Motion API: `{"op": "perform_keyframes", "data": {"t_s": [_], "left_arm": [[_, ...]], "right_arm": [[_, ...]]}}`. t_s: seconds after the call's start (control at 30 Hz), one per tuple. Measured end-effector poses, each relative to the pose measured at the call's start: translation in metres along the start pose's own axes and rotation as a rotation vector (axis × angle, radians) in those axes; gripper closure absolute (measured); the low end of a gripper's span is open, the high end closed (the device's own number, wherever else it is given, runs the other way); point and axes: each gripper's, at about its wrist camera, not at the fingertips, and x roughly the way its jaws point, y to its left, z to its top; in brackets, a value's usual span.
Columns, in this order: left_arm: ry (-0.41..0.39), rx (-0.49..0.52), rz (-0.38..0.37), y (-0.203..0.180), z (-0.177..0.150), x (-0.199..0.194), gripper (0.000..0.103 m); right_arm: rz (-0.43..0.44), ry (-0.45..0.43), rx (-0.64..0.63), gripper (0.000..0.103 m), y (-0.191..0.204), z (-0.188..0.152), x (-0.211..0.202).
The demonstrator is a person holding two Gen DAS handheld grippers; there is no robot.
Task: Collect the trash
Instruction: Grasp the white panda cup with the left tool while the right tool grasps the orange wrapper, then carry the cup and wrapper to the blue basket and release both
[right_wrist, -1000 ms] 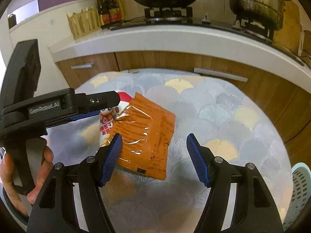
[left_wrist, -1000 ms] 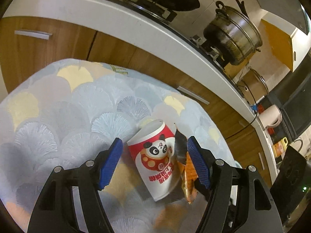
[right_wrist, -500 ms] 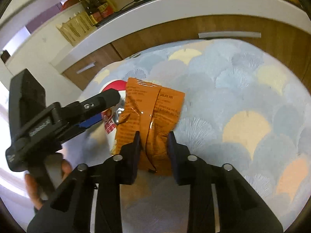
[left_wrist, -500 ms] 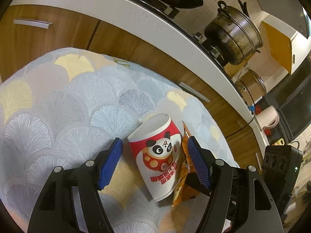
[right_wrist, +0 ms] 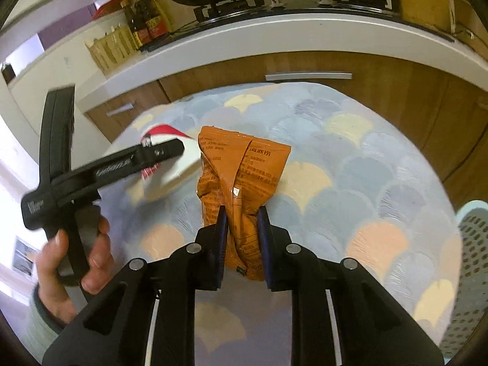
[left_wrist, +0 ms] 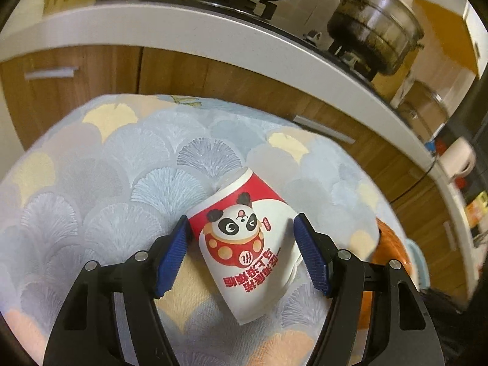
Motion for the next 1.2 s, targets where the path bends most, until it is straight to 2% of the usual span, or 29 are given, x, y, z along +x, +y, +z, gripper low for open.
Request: {"op": "perform_keyframes", "data": {"t_s": [0.2, 0.37, 0.47, 0.6, 0.77, 0.83, 0.93, 1.0, 1.2], "left_arm": [[-0.007, 0.041, -0.078, -0.014, -0.009, -0.019, 0.051], [-0.046, 0.155, -0.135, -0.049, -0.022, -0.049, 0.055], [-0.047, 0.179, -0.194, -0.071, -0.027, -0.060, 0.055], [-0.051, 0.223, -0.261, -0.106, -0.037, -0.071, 0.055], [-0.053, 0.259, -0.381, -0.146, -0.057, -0.077, 0.055], [-0.041, 0.288, -0.408, -0.169, -0.068, -0.075, 0.055], [-0.011, 0.348, -0.434, -0.207, -0.078, -0.069, 0.055], [-0.005, 0.411, -0.428, -0.240, -0.085, -0.065, 0.055], [0.022, 0.518, -0.423, -0.304, -0.105, -0.043, 0.055]], "right_arm": [[-0.049, -0.044, -0.069, 0.086, 0.006, -0.013, -0.025], [-0.080, -0.121, -0.046, 0.086, -0.005, -0.025, -0.062], [-0.162, -0.198, -0.010, 0.086, -0.020, -0.035, -0.088], [-0.212, -0.251, 0.059, 0.086, -0.050, -0.049, -0.118], [-0.303, -0.286, 0.120, 0.086, -0.093, -0.072, -0.152], [-0.337, -0.289, 0.154, 0.086, -0.109, -0.081, -0.160], [-0.367, -0.296, 0.231, 0.086, -0.140, -0.098, -0.171], [-0.388, -0.301, 0.281, 0.086, -0.163, -0.109, -0.180], [-0.416, -0.332, 0.439, 0.086, -0.214, -0.135, -0.199]]}}
